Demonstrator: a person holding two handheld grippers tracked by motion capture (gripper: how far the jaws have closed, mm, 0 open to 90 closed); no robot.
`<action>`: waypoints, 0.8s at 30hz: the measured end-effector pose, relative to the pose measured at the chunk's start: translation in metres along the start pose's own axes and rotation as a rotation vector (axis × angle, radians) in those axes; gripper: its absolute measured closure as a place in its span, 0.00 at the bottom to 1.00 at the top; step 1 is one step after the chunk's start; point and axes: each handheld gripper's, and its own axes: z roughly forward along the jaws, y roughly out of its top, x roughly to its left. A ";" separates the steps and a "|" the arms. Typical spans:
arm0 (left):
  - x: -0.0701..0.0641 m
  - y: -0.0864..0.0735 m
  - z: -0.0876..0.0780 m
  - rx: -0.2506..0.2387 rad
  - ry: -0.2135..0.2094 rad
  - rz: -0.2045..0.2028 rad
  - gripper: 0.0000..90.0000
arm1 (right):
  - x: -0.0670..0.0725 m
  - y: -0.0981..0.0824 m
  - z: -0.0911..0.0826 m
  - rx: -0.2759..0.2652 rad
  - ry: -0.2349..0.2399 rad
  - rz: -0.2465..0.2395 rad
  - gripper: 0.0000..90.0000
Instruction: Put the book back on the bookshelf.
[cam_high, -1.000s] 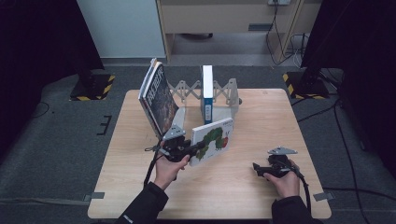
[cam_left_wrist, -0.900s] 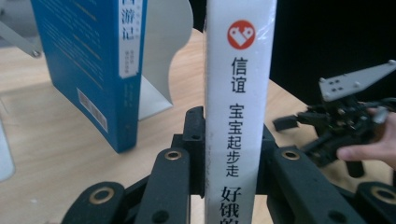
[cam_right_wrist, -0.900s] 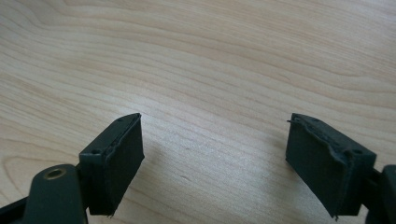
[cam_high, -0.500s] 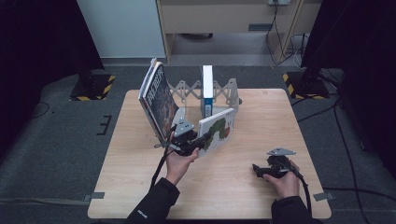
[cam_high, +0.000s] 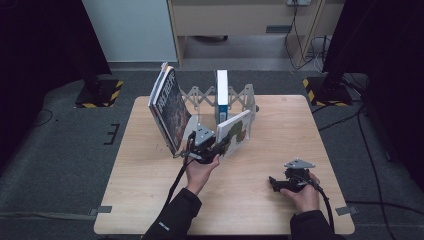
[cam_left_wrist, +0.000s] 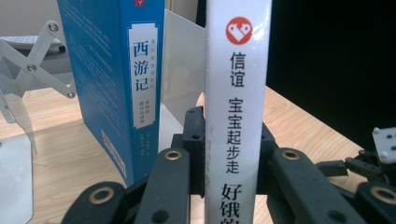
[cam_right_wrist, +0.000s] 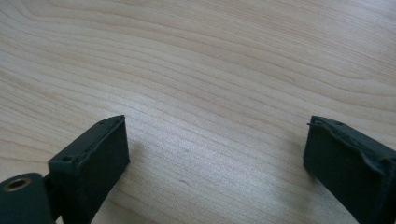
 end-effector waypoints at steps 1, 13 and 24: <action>0.000 0.000 0.001 -0.002 -0.001 -0.003 0.83 | 0.000 -0.001 0.001 -0.012 -0.001 -0.001 0.06; -0.008 -0.001 0.018 -0.019 0.049 0.032 0.83 | 0.000 -0.001 0.001 -0.009 0.002 -0.005 0.05; -0.001 -0.001 0.033 -0.033 0.080 0.018 0.83 | 0.000 -0.001 0.001 -0.009 0.002 -0.005 0.05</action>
